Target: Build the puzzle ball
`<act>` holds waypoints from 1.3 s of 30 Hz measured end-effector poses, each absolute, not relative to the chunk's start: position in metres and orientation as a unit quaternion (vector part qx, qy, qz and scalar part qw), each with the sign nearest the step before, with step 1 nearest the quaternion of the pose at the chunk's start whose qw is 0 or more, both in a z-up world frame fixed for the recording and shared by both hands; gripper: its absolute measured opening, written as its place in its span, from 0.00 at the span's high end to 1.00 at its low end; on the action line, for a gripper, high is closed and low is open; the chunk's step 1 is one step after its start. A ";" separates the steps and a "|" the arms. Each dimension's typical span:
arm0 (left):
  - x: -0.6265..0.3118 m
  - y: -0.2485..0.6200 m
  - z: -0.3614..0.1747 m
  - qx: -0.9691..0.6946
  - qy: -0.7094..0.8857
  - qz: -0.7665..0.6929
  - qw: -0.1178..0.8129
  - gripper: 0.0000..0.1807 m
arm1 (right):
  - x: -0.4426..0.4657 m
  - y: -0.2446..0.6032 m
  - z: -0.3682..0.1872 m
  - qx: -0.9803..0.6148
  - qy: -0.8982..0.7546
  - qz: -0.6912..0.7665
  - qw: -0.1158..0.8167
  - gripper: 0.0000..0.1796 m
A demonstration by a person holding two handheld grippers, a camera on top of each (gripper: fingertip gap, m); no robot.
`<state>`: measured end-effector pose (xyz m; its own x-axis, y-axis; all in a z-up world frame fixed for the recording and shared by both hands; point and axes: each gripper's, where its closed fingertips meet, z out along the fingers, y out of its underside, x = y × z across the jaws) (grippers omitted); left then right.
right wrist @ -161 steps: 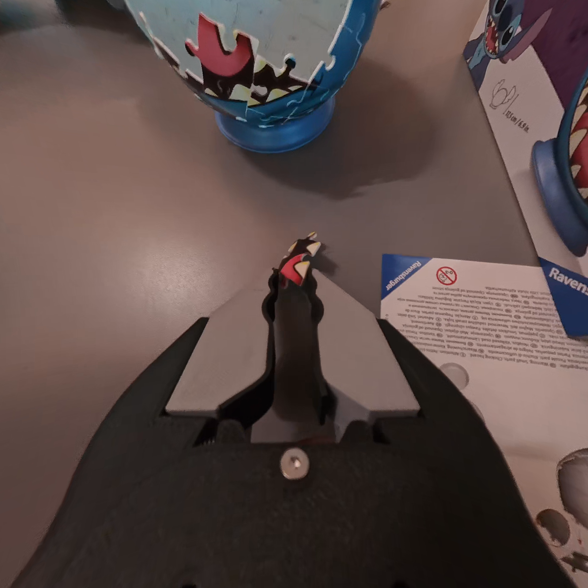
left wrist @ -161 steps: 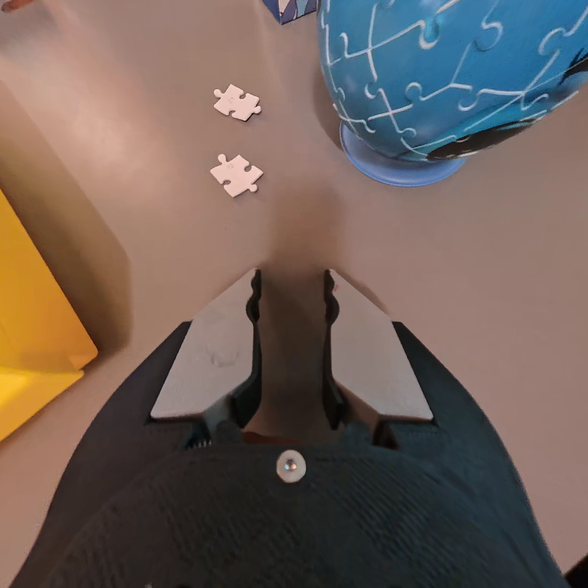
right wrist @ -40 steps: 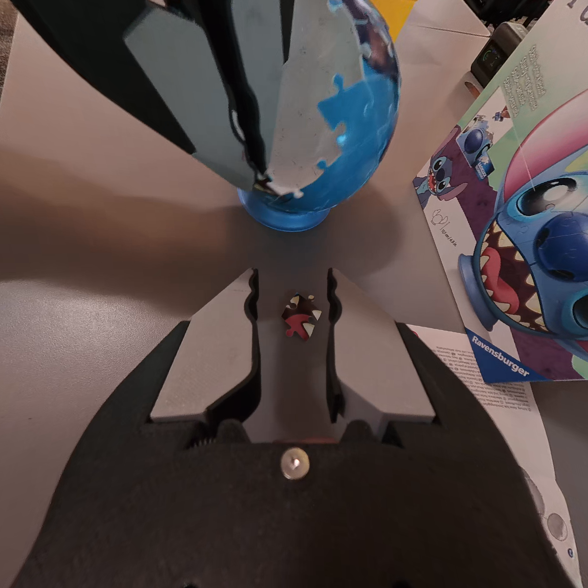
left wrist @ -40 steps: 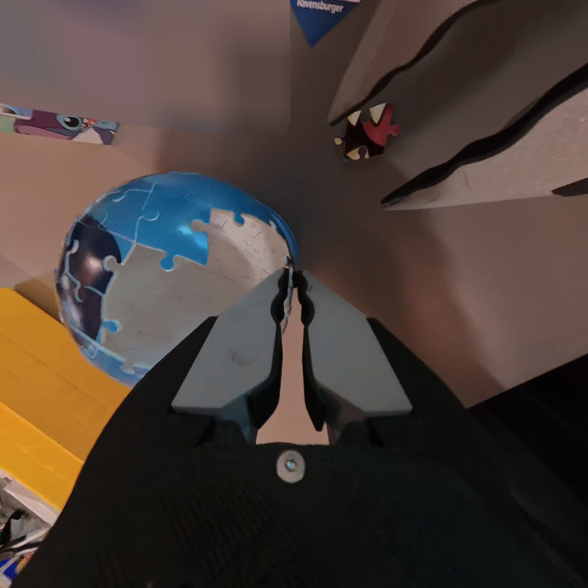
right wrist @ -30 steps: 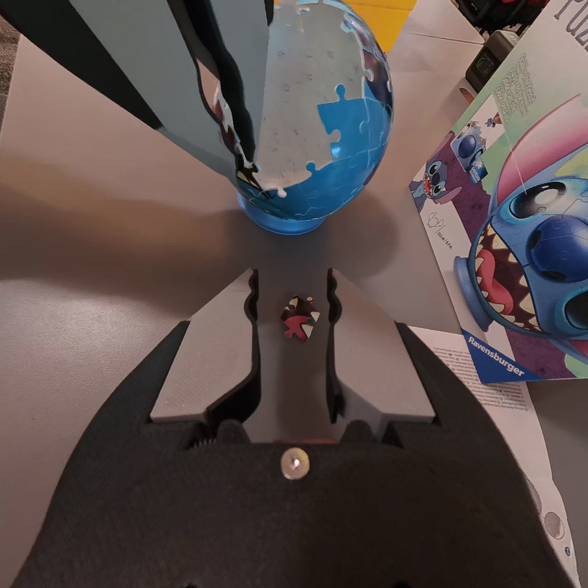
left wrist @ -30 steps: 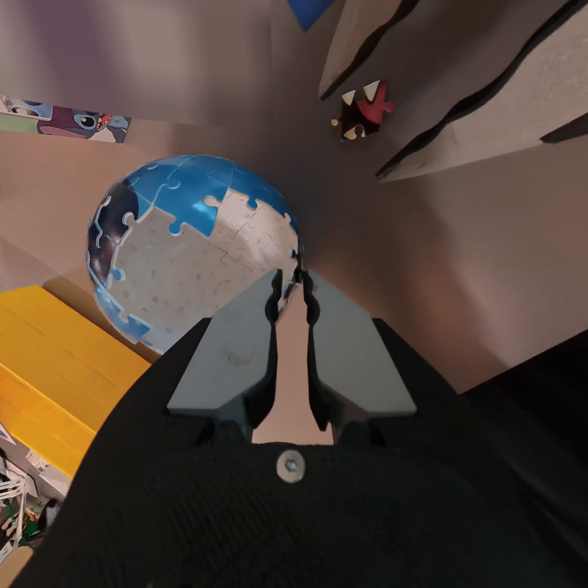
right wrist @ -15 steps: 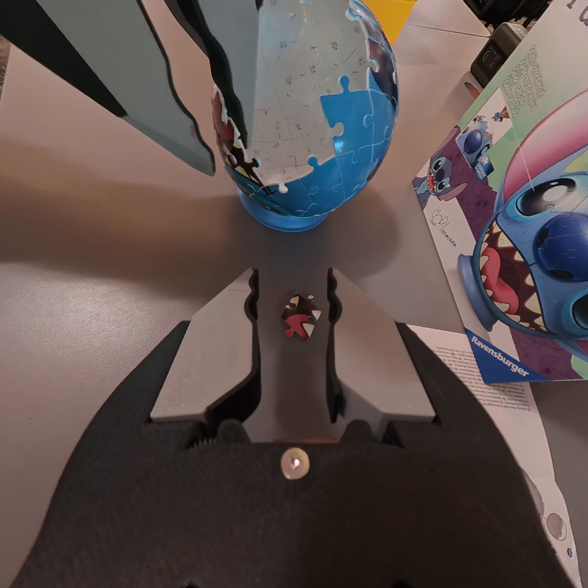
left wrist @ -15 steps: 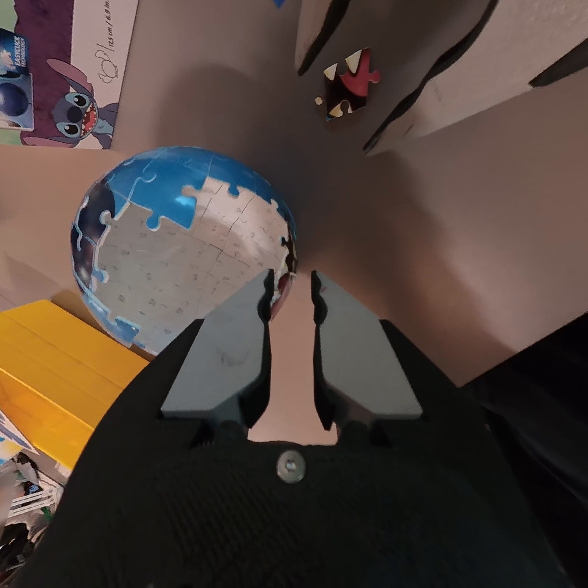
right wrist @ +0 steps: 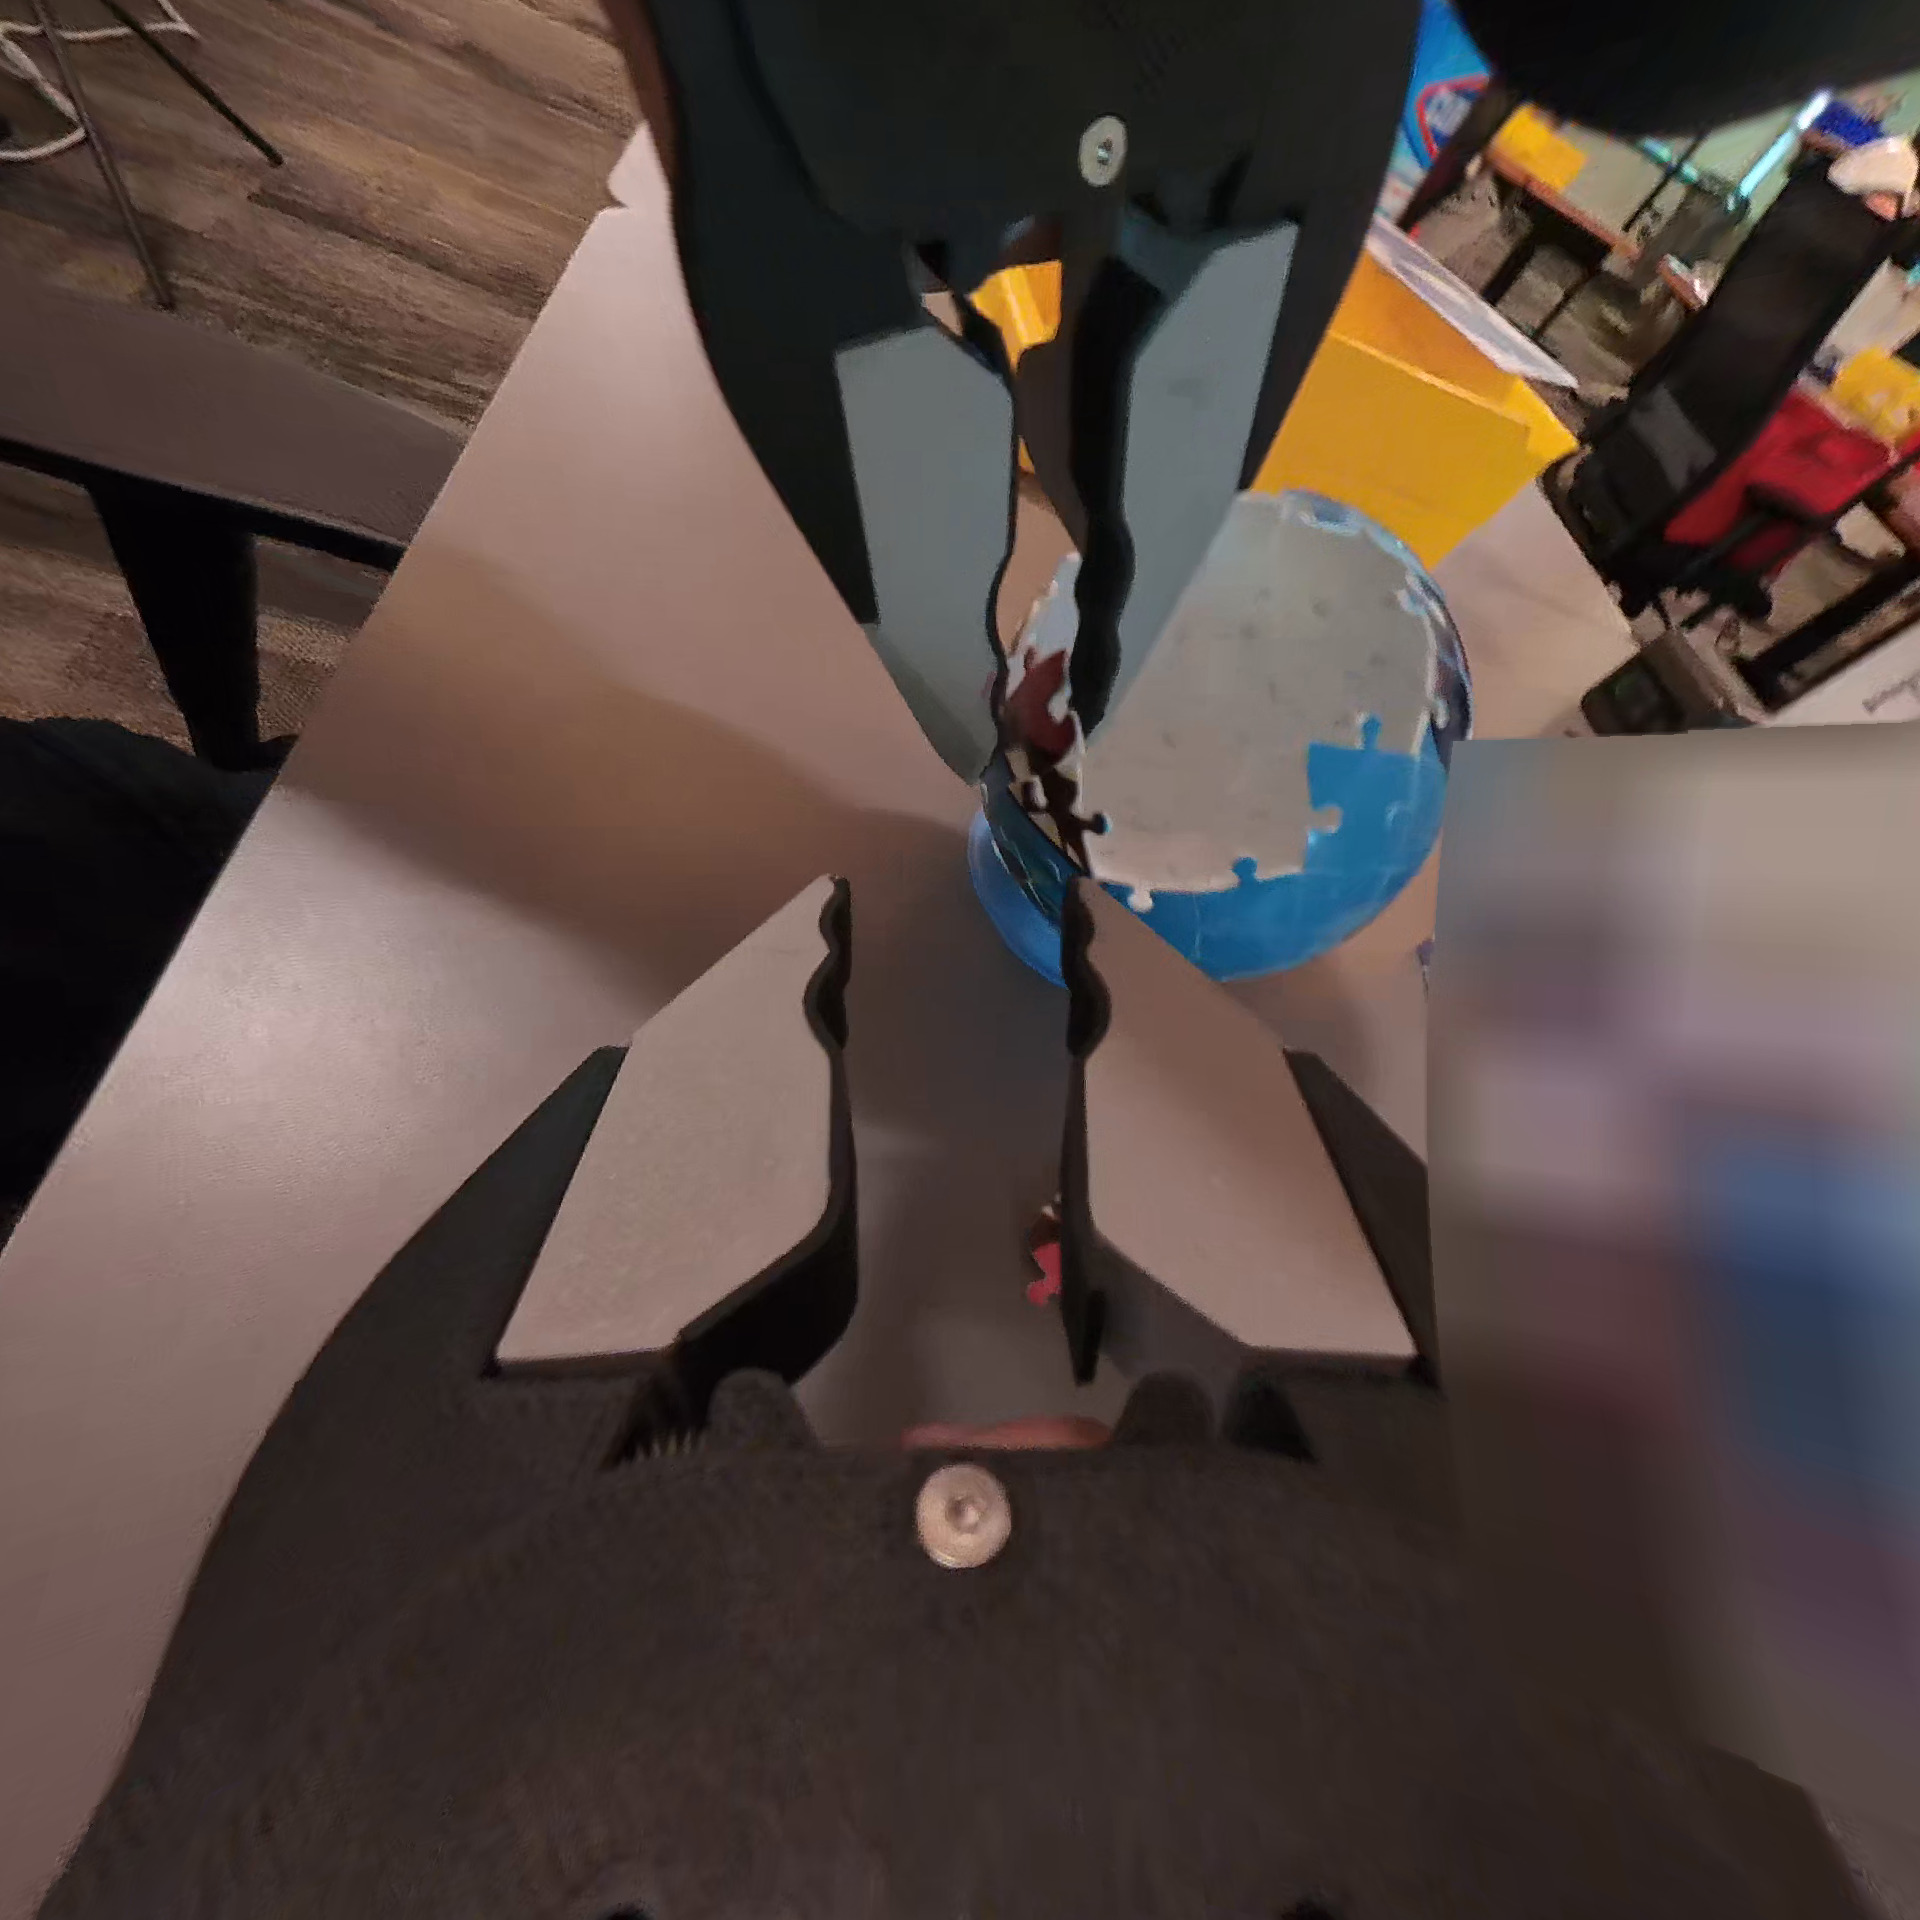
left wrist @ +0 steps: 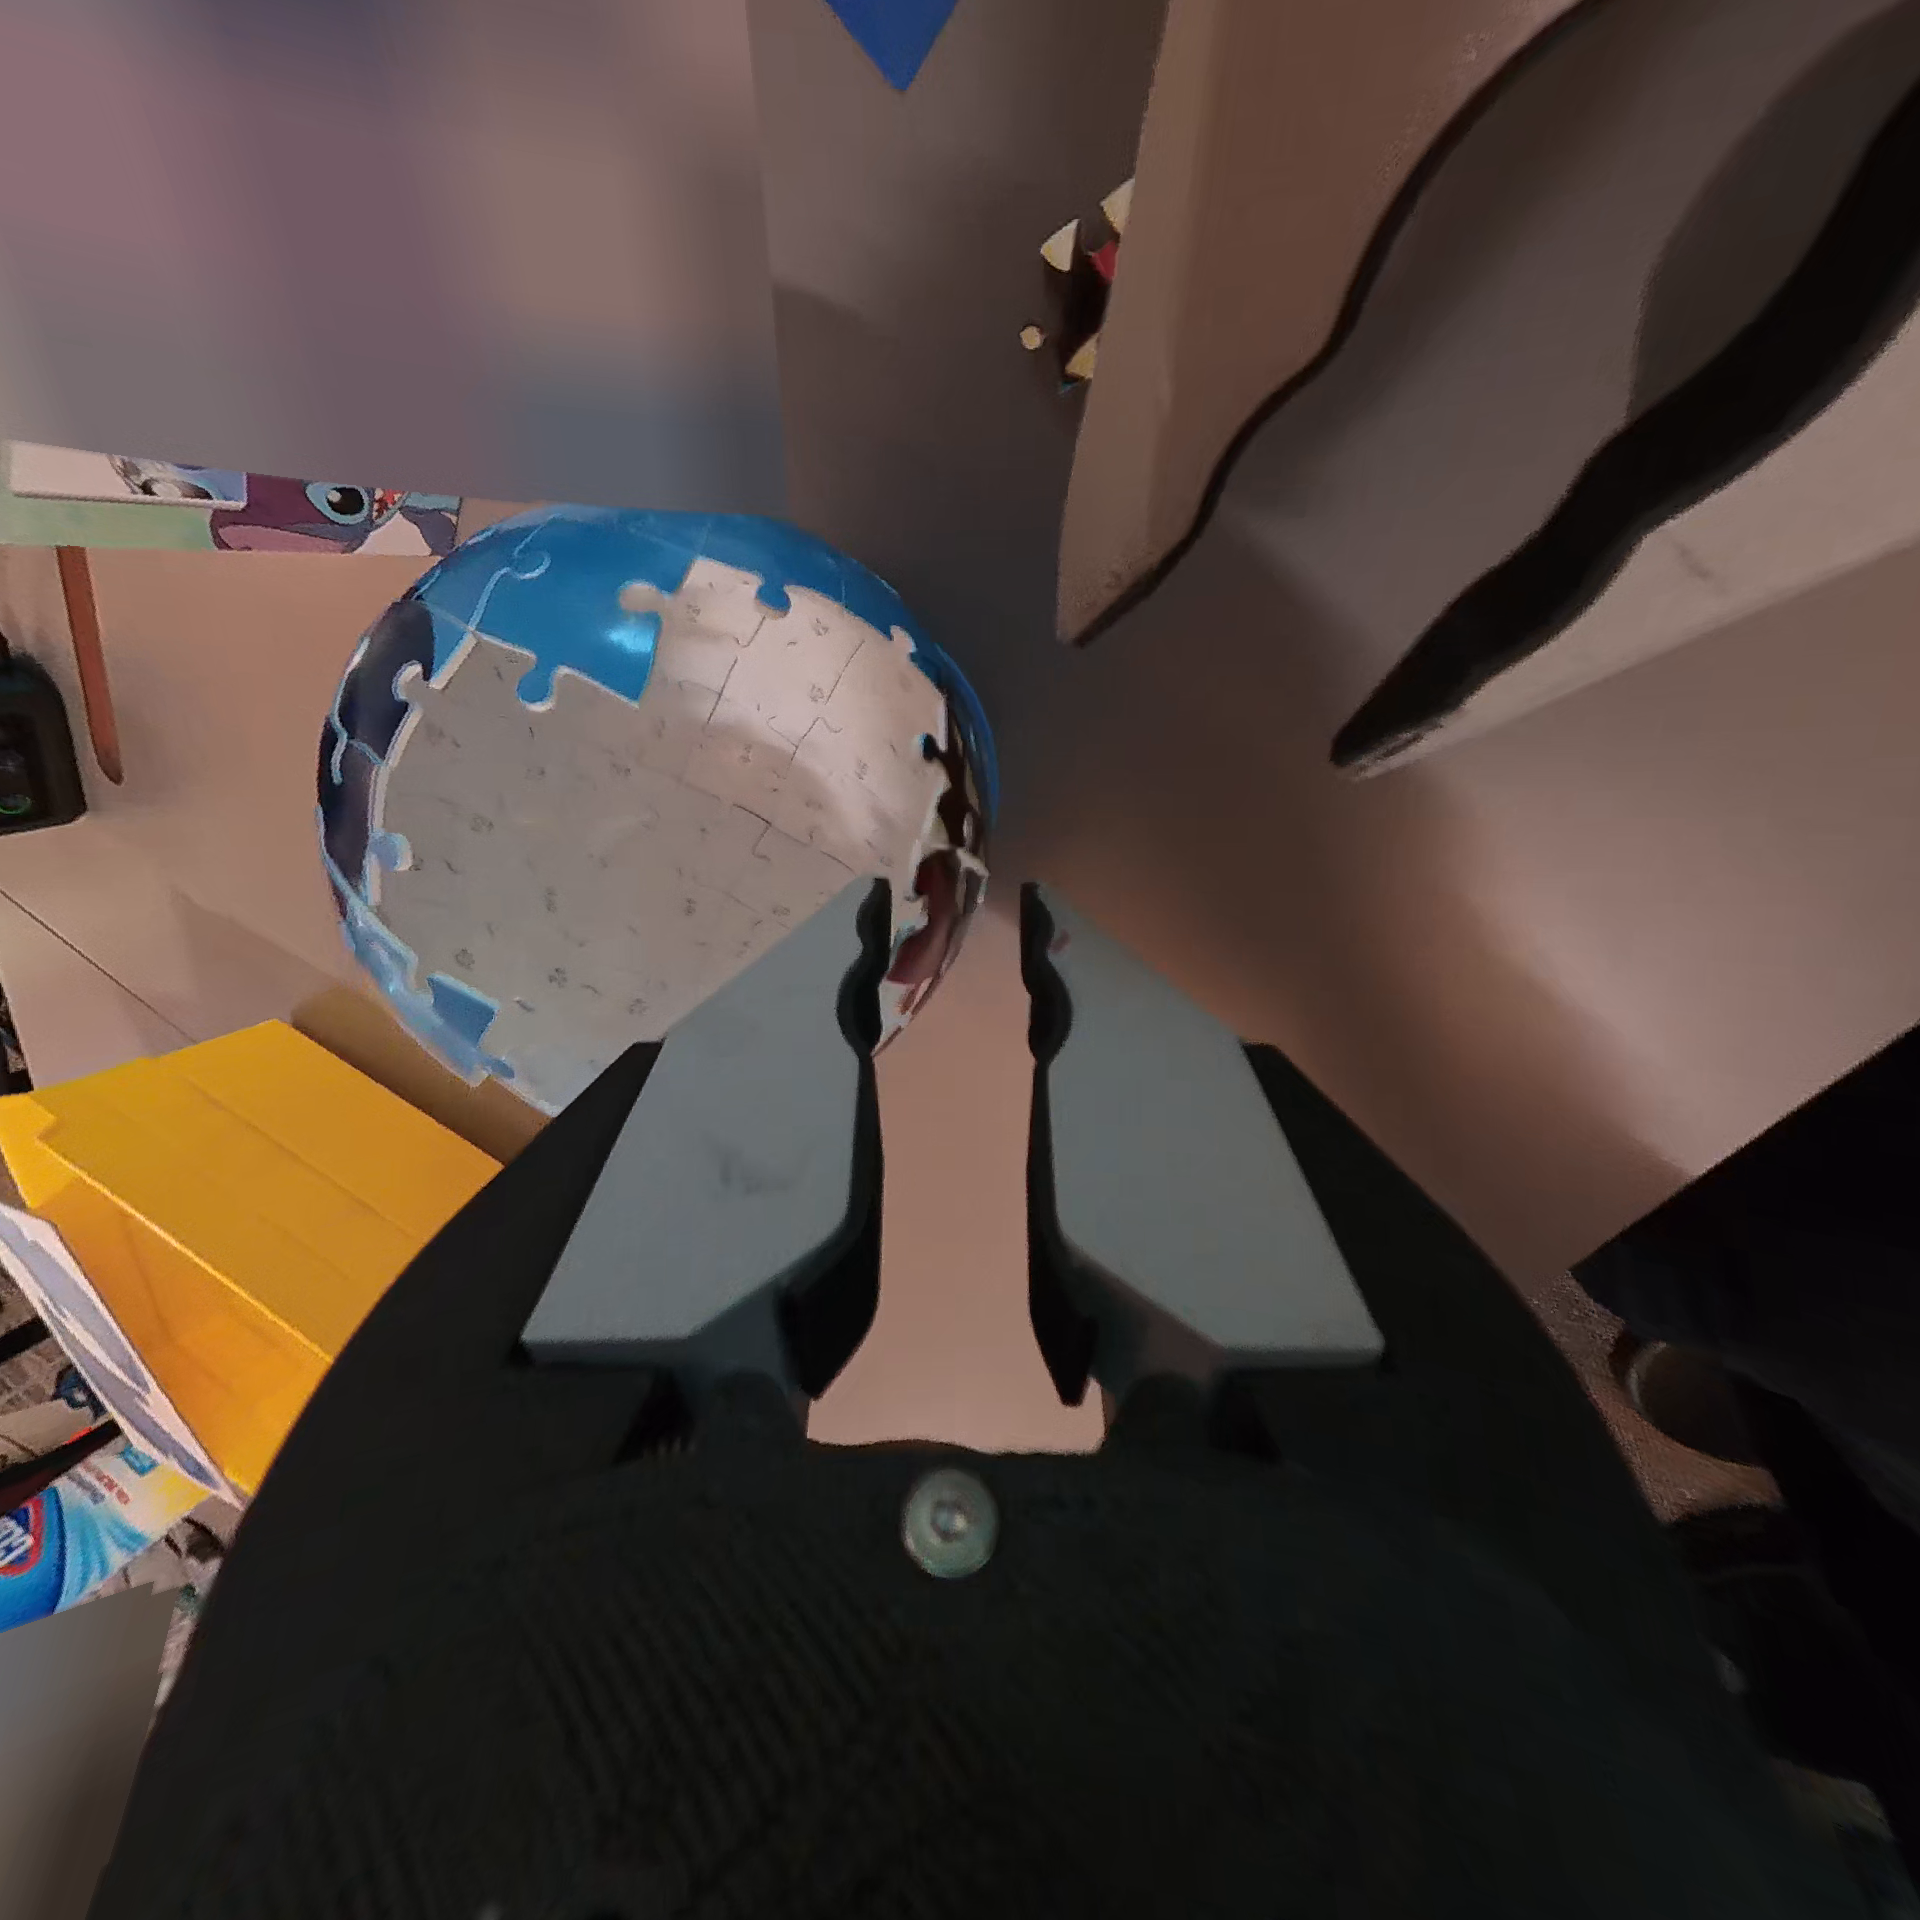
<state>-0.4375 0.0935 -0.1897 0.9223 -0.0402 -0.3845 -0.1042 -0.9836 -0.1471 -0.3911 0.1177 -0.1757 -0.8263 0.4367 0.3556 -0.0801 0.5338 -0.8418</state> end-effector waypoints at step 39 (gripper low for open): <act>-0.435 0.085 -0.199 -0.988 0.056 0.108 0.098 0.99 | -0.431 0.087 -0.190 -0.027 -0.872 0.409 0.267 0.98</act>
<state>-0.4352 0.0849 -0.1994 0.9703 -0.0894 -0.2248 -0.1319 -0.9744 -0.1818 -0.4308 0.0867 -0.1900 -0.8562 0.2649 0.4436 -0.1719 0.6635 -0.7281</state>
